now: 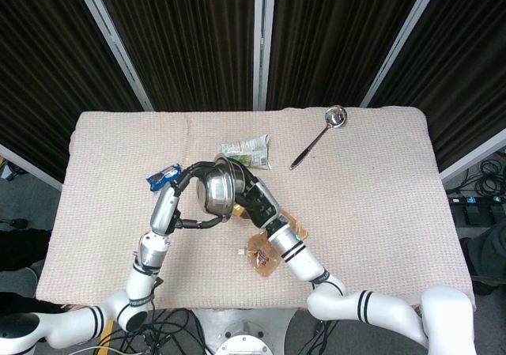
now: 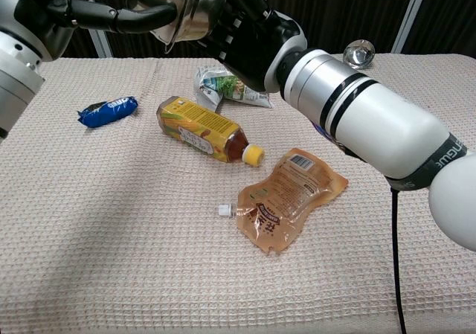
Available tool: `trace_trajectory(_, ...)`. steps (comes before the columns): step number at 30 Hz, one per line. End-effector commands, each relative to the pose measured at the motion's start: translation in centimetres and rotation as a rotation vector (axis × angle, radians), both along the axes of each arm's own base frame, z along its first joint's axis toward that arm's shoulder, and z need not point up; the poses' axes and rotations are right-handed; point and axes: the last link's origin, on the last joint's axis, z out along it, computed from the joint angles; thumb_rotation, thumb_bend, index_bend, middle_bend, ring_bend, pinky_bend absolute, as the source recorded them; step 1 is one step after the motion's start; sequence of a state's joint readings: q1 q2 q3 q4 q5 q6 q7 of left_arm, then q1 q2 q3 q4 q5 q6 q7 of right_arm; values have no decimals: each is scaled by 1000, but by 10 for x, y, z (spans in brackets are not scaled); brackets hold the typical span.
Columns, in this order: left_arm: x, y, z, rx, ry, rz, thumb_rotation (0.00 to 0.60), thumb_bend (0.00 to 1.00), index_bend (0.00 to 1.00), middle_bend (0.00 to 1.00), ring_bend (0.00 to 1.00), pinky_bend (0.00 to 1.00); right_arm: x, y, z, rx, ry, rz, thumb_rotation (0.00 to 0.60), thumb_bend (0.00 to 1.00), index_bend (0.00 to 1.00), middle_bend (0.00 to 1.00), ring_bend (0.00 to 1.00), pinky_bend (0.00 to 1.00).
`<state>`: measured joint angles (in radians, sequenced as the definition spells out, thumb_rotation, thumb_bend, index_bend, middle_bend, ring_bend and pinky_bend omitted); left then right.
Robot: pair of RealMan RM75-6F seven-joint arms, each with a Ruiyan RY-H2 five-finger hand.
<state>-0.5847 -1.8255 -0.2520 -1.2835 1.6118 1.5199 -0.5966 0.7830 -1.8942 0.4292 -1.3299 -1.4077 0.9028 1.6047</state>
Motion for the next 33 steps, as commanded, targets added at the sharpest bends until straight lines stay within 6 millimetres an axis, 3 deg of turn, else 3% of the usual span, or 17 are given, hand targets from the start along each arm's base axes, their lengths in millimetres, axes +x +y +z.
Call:
trace_trajectory(1, -11, 4, 8, 30, 0, 27, 600, 40, 500, 473, 435, 615, -14, -7, 4, -13, -2, -42, 600, 153, 557, 435, 386, 504)
trace_trajectory(4, -16, 9, 10, 23, -10, 50, 600, 41, 500, 473, 435, 616, -16, -6, 5, -12, -9, -40, 600, 153, 557, 435, 386, 503)
trace_trajectory(12, 0, 11, -3, 13, -25, 20, 600, 39, 499, 473, 435, 615, 16, 1, 0, 90, -100, 37, 600, 157, 557, 435, 386, 505)
trace_trajectory(15, -4, 10, 1, 30, -19, 28, 600, 40, 499, 473, 435, 615, 8, 1, 0, 84, -93, 37, 600, 157, 557, 435, 385, 505)
trace_trajectory(19, -24, 9, 17, 76, -3, 65, 600, 40, 499, 473, 435, 615, -25, -7, 15, 1, -36, -7, 600, 157, 557, 435, 385, 505)
trace_trajectory(22, -57, 8, 37, 130, 82, 132, 600, 40, 499, 474, 440, 618, -74, -10, 35, -241, 303, -6, 600, 162, 558, 435, 385, 505)
trace_trajectory(26, -131, 4, 60, 107, 422, 253, 600, 40, 499, 488, 451, 629, -149, 19, 74, -645, 1080, 18, 600, 171, 557, 436, 383, 505)
trace_trajectory(29, -171, -7, 67, 19, 639, 302, 600, 42, 506, 499, 454, 633, -185, 52, 92, -672, 1504, 9, 600, 172, 557, 432, 378, 505)
trace_trajectory(33, -191, -13, 65, -34, 813, 317, 600, 43, 512, 500, 454, 627, -208, 79, 100, -585, 1780, -47, 600, 172, 558, 429, 377, 505)
